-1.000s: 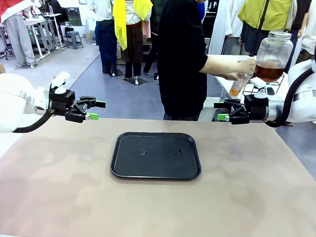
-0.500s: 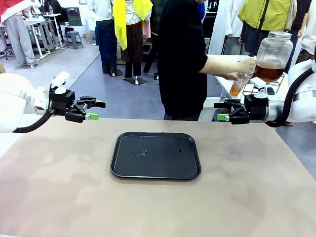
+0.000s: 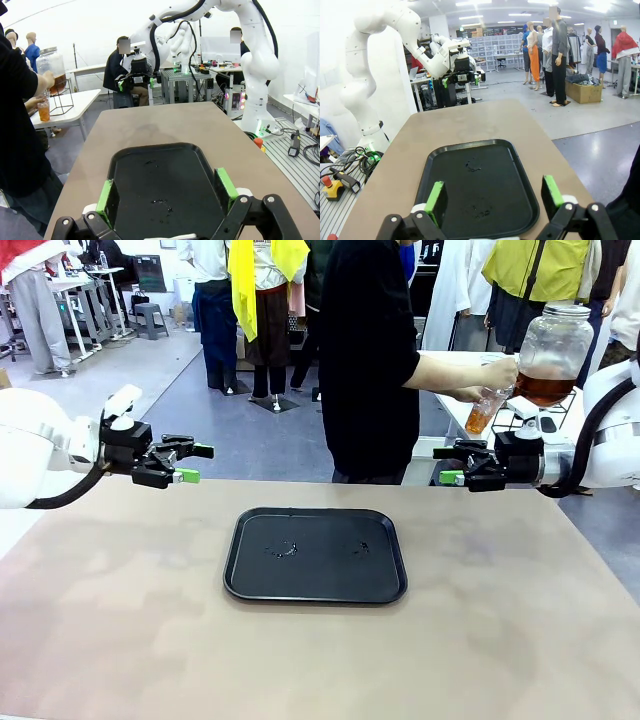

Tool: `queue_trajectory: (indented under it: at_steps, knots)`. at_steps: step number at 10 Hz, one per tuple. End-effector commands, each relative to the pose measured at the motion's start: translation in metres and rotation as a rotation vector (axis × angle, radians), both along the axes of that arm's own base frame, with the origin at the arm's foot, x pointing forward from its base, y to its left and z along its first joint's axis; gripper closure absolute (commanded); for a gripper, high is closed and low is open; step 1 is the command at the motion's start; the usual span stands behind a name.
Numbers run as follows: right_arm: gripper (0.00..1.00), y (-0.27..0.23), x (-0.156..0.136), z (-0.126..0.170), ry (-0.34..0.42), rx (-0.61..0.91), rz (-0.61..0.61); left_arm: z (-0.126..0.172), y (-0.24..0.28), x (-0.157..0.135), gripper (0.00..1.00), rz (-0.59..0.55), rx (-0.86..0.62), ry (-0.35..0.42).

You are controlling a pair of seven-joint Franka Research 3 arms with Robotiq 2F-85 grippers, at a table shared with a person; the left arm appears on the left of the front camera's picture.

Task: Pour the drink into the iced cup.
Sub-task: Open the gripper to release the iced cup you were holding.

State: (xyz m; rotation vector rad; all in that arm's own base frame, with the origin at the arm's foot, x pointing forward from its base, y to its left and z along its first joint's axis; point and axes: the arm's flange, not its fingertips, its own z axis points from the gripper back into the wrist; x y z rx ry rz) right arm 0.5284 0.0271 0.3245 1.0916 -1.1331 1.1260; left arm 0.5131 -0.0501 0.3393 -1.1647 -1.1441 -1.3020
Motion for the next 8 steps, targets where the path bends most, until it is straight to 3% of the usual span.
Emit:
queue_trajectory:
  at_steps: [1, 8]
  knots:
    - [0.0, -0.0015, -0.0009, 0.0029, 0.012, 0.009, 0.006, 0.0004, 0.0014, -0.0003, 0.0, 0.003, -0.002, -0.001]
    - [0.0, -0.0015, -0.0009, 0.0029, 0.012, 0.009, 0.006, 0.0004, 0.0014, -0.0003, 0.0, 0.003, -0.002, -0.001]
